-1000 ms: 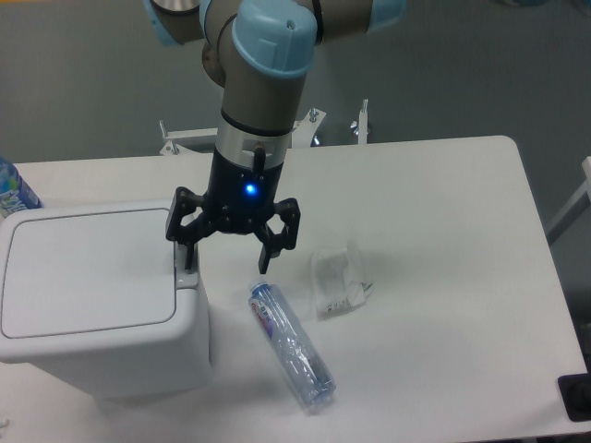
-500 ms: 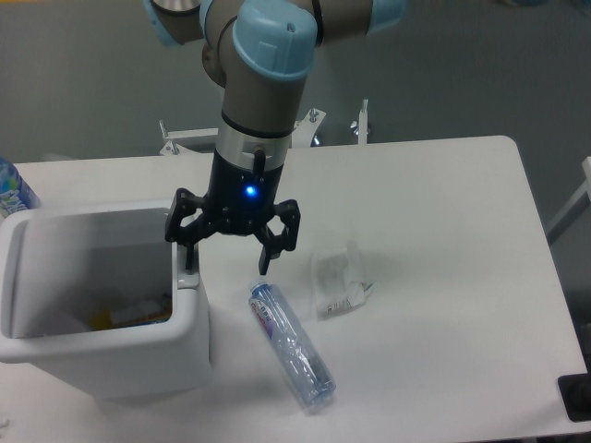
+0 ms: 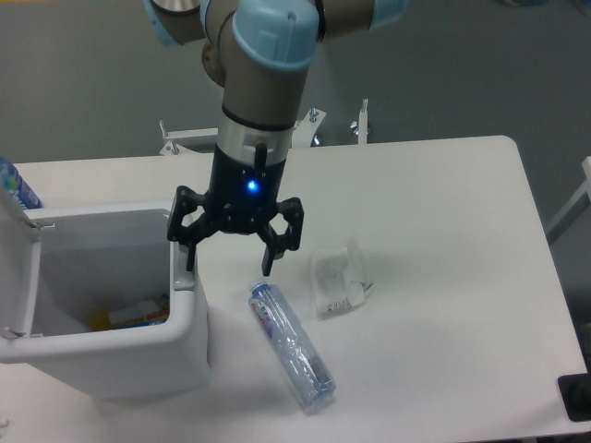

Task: Open the trash can
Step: 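Hold the gripper above the button while the lid swings open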

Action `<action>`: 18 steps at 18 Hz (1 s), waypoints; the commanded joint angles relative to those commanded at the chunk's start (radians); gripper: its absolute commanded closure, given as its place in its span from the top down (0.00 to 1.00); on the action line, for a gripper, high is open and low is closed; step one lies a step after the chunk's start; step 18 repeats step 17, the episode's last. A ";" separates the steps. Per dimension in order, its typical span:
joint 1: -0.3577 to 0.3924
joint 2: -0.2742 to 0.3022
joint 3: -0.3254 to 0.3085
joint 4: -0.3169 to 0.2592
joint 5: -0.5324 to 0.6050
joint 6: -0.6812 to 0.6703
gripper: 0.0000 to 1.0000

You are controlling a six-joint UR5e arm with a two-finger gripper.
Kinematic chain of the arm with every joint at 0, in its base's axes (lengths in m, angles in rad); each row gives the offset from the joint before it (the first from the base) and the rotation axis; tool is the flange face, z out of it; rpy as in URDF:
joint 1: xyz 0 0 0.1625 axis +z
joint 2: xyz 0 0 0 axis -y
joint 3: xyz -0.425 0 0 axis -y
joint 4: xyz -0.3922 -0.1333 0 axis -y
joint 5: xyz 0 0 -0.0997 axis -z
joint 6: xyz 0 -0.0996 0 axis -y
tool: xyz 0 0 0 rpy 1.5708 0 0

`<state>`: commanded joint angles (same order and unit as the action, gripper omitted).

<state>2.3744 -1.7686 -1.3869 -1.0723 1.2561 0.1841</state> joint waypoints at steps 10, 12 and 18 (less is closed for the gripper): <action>0.126 -0.009 0.045 -0.014 0.324 0.351 1.00; 0.161 -0.006 0.020 -0.028 0.353 0.472 1.00; 0.227 -0.002 -0.014 -0.037 0.355 0.632 1.00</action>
